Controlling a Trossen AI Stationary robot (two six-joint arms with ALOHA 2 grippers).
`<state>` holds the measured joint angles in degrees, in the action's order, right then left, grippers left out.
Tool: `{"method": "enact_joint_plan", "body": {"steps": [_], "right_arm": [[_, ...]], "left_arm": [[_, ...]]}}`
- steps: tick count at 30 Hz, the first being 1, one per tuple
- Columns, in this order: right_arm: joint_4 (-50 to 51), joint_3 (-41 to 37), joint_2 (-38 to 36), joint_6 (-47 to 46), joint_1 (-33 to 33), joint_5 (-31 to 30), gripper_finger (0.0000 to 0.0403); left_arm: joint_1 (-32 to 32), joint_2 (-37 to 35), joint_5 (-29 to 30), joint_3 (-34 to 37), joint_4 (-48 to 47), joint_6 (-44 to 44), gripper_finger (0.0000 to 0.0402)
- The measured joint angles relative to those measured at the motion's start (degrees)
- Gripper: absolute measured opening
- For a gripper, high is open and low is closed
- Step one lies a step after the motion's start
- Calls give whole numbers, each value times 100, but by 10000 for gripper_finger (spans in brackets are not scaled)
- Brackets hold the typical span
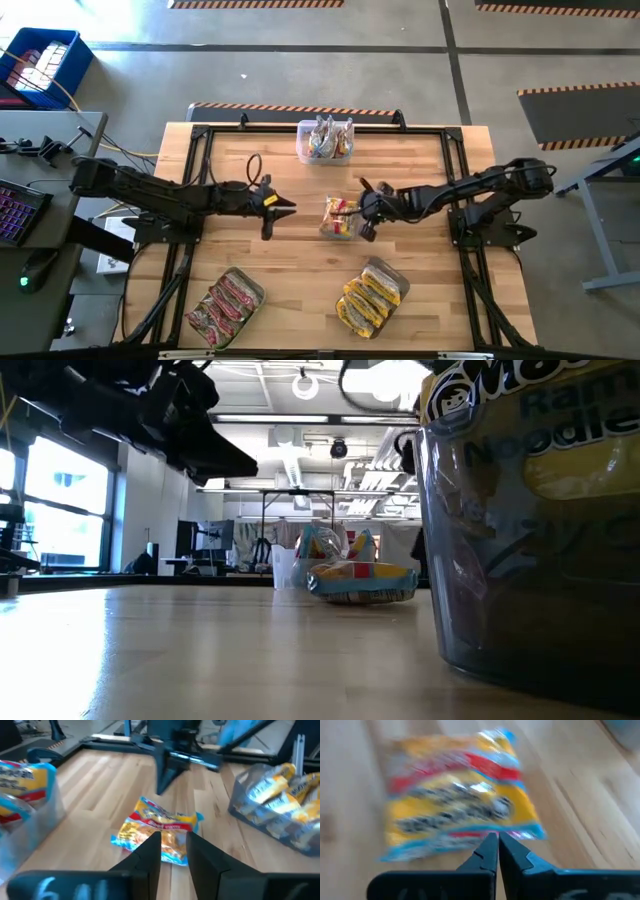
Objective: Sort Maruchan noodles
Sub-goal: Put the light blue noodle pack into the transparent bin
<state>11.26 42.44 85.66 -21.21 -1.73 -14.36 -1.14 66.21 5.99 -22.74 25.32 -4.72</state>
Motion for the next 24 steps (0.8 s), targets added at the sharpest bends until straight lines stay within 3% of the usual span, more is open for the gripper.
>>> {"method": "enact_joint_plan", "body": {"steps": [4, 13, 21, 24], "right_arm": [[147, -4, 307, -340, 175, 95, 0], [-1961, -4, 1470, 285, 218, 361, 0], [-2433, 31, 1285, 705, 218, 123, 0], [-2518, 33, 1240, 811, 242, 101, 0]], "left_arm": [[-128, 399, -1, 0, 144, 198, 96], [-281, 1167, 71, -285, 298, 391, 107], [-520, 1549, 30, -605, 105, 812, 110], [-781, 1803, 514, -761, -288, 733, 122]]}}
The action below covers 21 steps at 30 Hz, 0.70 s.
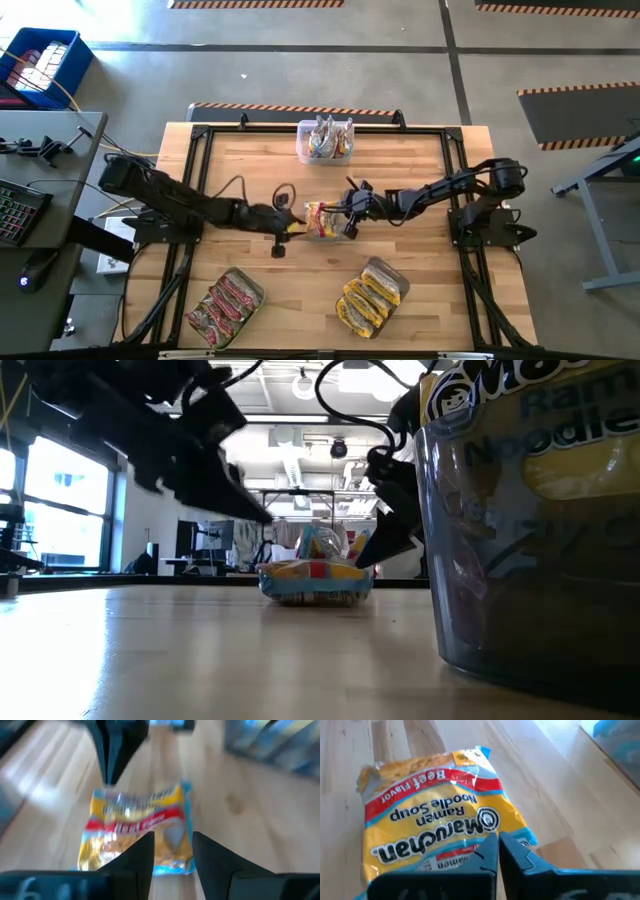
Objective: Sort Maruchan noodles
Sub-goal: Put the light blue noodle pack into the transparent bin
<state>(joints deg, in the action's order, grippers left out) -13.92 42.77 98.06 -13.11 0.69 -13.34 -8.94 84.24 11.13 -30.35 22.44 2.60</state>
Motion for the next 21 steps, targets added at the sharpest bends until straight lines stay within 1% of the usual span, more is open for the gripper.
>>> {"method": "enact_joint_plan", "body": {"steps": [3, 4, 7, 10, 18, 21], "right_arm": [[-49, 2, 0, 11, 4, 0, 0], [-40, 2, 0, 13, 4, 0, 0], [-49, 1, 0, 13, 4, 0, 0], [-77, 2, 0, 13, 4, 0, 0], [-210, 0, 0, 77, 4, 0, 0], [-269, 0, 0, 29, 4, 0, 0]], "left_arm": [[-233, 283, 633, -149, -530, -456, 140], [-296, 401, 733, -228, -604, -651, 146], [-413, 636, 753, -357, -621, -1214, 162], [-464, 924, 754, -497, -639, -1571, 172], [-330, 1588, 763, -890, -641, -1827, 174], [-222, 1751, 740, -1017, -623, -1939, 162]]}}
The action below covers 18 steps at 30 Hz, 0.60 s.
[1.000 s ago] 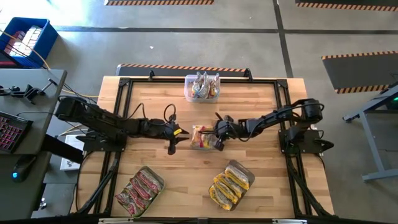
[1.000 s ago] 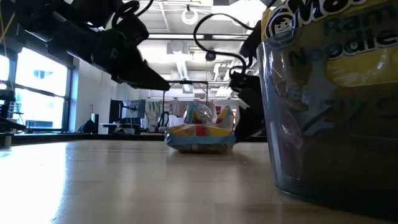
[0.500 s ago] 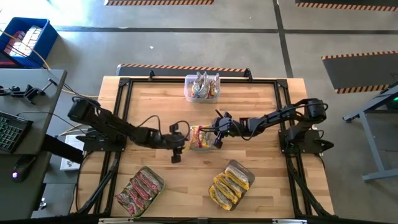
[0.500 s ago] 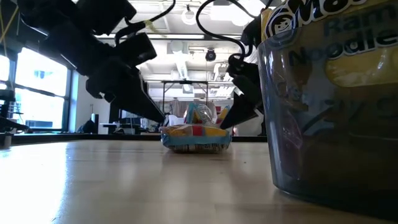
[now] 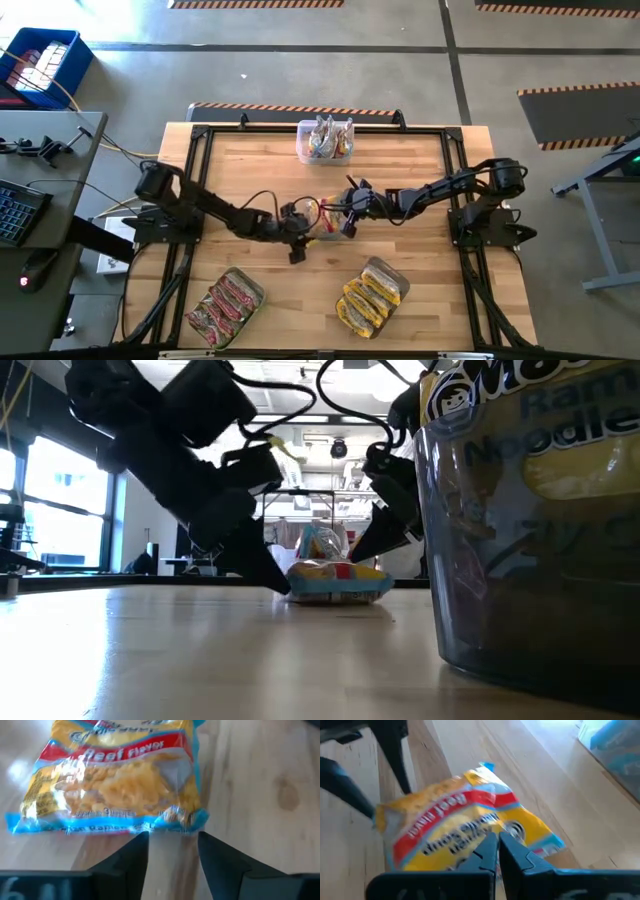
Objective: Sort Maruchan noodles
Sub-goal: Put the light blue noodle pack into the transparent bin
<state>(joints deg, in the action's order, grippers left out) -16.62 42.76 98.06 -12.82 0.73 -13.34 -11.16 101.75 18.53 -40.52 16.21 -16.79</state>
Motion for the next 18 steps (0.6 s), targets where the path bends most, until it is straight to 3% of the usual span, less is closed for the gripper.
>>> {"method": "enact_joint_plan", "body": {"steps": [8, 11, 13, 18], "right_arm": [[453, 0, -508, -61, -89, -30, 1], [785, -4, -894, -45, -172, -384, 1], [996, -5, -1113, -3, -221, -600, 1], [1089, -11, -1271, -55, -240, -733, 0]], "left_arm": [[183, 68, 4, -62, 196, 8, 54], [184, 55, -8, -62, 390, 122, 10], [172, 51, -35, -60, 516, 141, 10], [41, 51, -164, -84, 472, 194, 60]]}}
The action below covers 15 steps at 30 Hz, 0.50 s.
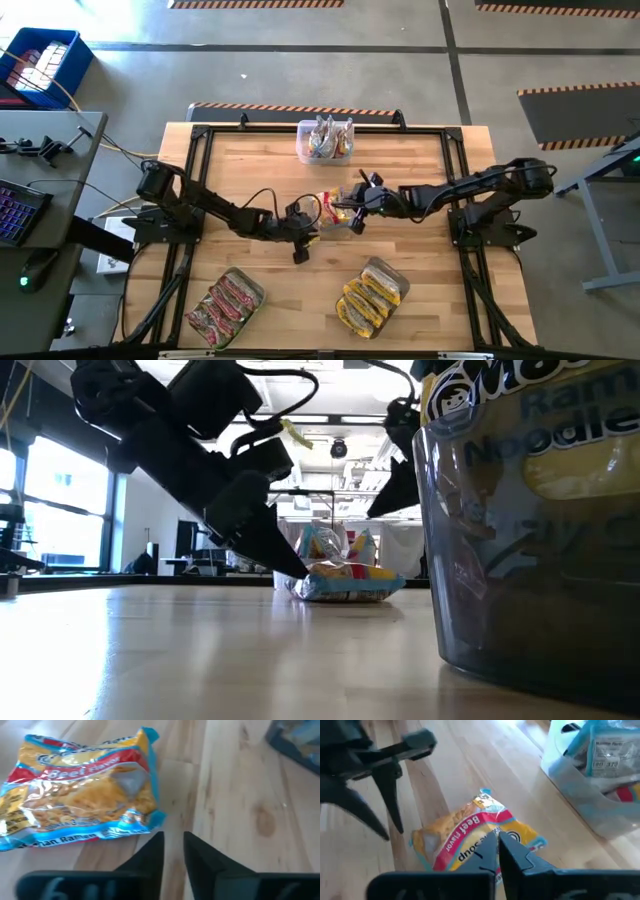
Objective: Sort Maruchan noodles
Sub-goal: Put the light blue noodle pack into the transparent bin
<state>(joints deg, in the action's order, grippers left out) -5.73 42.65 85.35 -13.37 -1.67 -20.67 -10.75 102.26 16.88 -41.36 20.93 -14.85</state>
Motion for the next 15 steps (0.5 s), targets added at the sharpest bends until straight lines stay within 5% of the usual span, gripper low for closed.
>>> {"method": "enact_joint_plan", "body": {"steps": [7, 15], "right_arm": [[1008, 0, 15, -852, -167, 234, 17], [1274, 0, 19, -2911, -295, 883, 157]], "left_arm": [[-185, -168, 31, -6, -158, 295, 123], [28, -1012, 55, 2, -582, 402, 129]]}}
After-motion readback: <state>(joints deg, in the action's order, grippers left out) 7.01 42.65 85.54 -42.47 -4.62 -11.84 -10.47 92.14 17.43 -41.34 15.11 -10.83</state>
